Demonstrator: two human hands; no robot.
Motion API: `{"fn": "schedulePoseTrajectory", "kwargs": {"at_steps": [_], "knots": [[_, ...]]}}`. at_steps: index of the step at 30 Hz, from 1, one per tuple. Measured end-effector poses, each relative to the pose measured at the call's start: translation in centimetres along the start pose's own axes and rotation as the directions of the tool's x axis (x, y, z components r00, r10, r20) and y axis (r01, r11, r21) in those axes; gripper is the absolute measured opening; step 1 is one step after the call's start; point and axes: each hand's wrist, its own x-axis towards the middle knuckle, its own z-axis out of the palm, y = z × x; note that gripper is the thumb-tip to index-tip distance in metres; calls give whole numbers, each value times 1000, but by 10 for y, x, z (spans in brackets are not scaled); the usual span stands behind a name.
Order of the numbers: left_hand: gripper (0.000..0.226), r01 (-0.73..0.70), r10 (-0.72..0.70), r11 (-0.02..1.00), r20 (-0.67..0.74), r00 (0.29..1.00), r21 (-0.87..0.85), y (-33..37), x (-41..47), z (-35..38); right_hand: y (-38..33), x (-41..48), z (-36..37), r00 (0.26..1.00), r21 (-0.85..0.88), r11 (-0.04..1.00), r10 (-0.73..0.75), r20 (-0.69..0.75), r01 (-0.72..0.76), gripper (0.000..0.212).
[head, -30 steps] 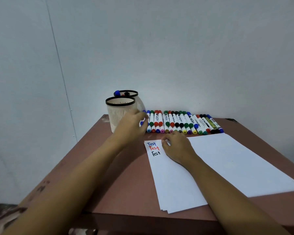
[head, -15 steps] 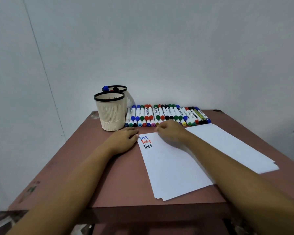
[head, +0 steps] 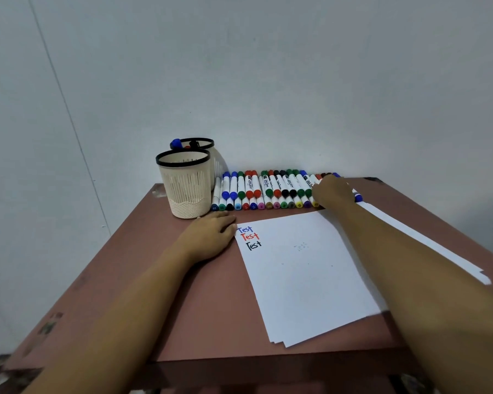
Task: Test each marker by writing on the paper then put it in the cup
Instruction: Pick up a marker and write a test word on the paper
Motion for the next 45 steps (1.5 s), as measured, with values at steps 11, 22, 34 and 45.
{"fn": "schedulePoseTrajectory", "kwargs": {"at_steps": [11, 22, 34, 45], "knots": [[42, -2, 1, 998, -17, 1000, -55, -1, 0, -1, -9, -10, -11, 979, 253, 967, 64, -194, -13, 26], [62, -241, 140, 955, -452, 881, -175, 14, -15, -8, -37, -92, -39, 987, 784, 617, -154, 44, 61, 18], [15, -295, 230, 951, -426, 875, -93, 22, -14, -4, -45, -125, -3, 903, 950, 189, -311, 297, -247, 12], [17, -230, 149, 936, -291, 945, -266, 26, -12, -5, -49, -129, -2, 934, 919, 377, -274, 231, -116, 25]]}}
